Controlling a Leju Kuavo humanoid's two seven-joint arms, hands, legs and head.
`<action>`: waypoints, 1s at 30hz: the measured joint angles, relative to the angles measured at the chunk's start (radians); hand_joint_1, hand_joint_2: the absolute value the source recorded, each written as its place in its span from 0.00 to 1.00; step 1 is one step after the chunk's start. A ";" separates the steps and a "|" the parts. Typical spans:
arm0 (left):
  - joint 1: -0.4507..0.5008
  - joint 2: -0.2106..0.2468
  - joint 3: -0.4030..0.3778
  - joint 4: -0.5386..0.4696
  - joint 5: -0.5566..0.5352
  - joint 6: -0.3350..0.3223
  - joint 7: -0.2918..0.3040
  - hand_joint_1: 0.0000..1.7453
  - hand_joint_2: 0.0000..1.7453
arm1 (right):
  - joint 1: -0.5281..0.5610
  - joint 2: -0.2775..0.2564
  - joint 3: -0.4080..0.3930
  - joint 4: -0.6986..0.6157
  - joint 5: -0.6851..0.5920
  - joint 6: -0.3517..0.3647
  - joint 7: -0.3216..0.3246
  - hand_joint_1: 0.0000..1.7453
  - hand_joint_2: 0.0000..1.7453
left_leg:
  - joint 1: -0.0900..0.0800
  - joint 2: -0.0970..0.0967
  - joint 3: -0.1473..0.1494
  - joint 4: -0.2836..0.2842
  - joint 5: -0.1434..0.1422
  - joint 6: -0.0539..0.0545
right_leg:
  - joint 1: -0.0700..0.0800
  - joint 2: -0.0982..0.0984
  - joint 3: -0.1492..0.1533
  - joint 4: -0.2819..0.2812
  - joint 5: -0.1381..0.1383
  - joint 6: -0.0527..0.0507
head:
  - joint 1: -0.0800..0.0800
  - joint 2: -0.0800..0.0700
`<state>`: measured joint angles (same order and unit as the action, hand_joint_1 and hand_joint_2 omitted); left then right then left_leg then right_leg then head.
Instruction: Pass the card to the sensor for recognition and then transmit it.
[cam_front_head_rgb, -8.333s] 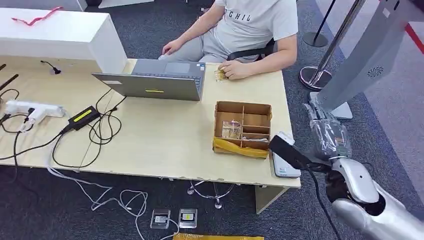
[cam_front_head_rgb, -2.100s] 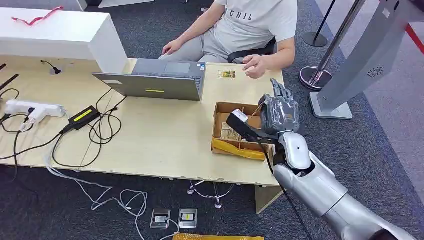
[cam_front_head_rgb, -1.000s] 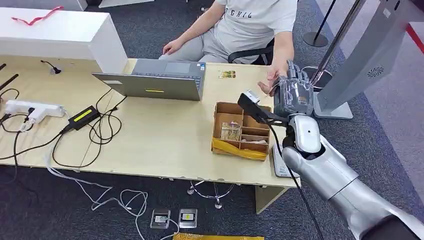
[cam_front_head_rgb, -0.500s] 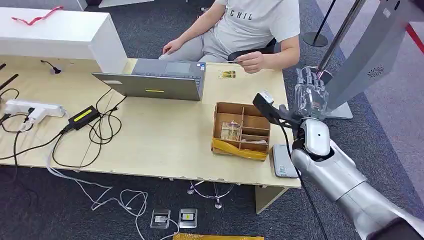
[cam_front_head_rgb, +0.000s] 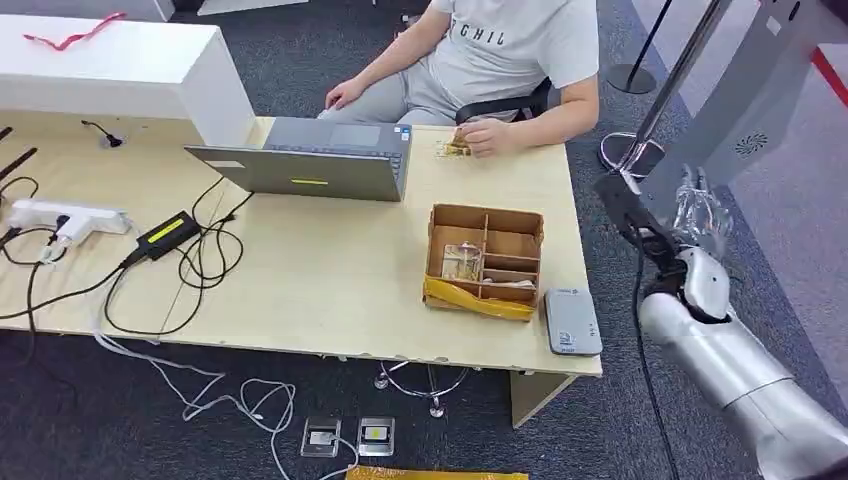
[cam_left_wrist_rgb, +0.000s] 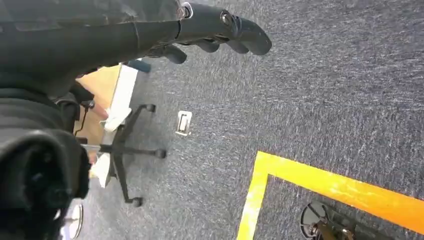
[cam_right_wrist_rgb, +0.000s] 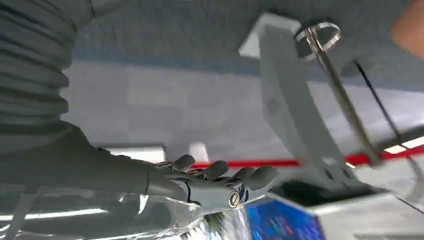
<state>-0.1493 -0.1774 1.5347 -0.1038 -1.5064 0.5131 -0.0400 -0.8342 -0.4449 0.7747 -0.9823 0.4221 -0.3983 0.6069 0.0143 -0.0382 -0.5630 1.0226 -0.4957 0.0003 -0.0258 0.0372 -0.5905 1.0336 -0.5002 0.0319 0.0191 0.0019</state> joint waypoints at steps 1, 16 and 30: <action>0.000 0.000 0.000 0.000 0.005 0.000 0.005 0.00 0.00 | 0.009 -0.013 -0.015 0.000 -0.037 -0.010 0.000 0.00 1.00 | 0.000 0.000 0.000 0.000 0.000 0.000 | 0.000 0.000 0.000 0.000 0.000 0.000 | 0.000 0.000; 0.001 -0.020 0.000 0.000 0.090 0.027 0.084 0.00 0.00 | 0.244 -0.243 -0.243 0.014 -0.489 -0.166 0.029 0.00 1.00 | 0.000 -0.002 -0.002 0.000 -0.001 0.001 | 0.000 -0.002 -0.001 -0.001 0.000 0.000 | 0.000 0.000; -0.002 -0.039 0.000 0.000 0.175 0.078 0.107 0.00 0.00 | 0.591 -0.256 -0.431 0.146 -0.927 -0.203 -0.282 0.00 1.00 | 0.001 -0.002 -0.002 0.000 -0.003 0.000 | 0.001 -0.001 -0.002 -0.001 -0.002 -0.001 | 0.000 0.000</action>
<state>-0.1512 -0.2167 1.5347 -0.1038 -1.3317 0.5908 0.0665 -0.2433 -0.7008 0.3434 -0.8363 -0.5048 -0.6012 0.3248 0.0150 -0.0403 -0.5650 1.0224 -0.4989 -0.0001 -0.0250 0.0361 -0.5921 1.0328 -0.5024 0.0305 0.0187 0.0023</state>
